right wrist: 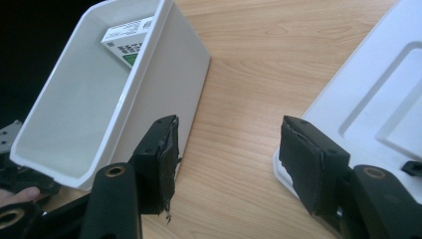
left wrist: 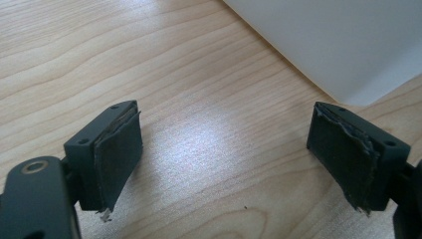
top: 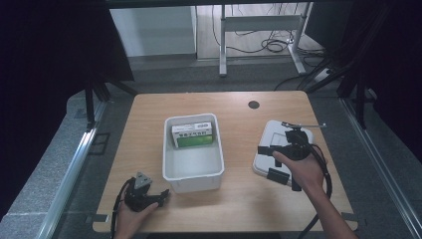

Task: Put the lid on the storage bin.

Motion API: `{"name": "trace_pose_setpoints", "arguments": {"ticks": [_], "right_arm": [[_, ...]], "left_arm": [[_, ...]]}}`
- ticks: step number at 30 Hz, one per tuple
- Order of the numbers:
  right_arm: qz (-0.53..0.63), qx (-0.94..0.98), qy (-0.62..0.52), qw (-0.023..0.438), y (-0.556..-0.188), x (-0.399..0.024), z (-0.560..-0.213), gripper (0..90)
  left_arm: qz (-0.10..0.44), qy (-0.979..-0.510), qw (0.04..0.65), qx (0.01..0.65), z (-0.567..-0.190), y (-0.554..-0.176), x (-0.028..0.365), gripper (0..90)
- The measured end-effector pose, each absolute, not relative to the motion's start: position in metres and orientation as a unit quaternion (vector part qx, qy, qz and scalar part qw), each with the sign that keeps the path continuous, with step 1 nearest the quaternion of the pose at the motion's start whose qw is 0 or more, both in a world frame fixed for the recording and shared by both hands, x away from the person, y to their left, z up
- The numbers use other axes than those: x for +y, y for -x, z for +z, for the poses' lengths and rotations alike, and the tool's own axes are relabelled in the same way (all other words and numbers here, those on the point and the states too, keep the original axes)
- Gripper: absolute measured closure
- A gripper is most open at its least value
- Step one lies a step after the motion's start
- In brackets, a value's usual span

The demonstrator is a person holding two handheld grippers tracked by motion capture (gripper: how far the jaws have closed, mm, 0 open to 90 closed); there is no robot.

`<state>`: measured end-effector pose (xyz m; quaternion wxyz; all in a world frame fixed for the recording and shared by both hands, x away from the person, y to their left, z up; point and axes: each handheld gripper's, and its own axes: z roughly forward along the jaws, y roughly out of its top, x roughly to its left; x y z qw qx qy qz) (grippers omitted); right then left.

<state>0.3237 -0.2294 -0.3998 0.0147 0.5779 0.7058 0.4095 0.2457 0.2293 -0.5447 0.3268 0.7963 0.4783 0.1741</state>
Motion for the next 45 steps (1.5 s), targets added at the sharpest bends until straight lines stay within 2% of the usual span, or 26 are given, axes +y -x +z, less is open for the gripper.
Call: {"name": "trace_pose_setpoints", "arguments": {"ticks": [45], "right_arm": [[0.353,0.665,-0.657,0.035,-0.384,-0.271,-0.394,40.8]], "left_arm": [[0.174,-0.798,0.325,0.476,-0.545,-0.246,0.230,14.0]]}}
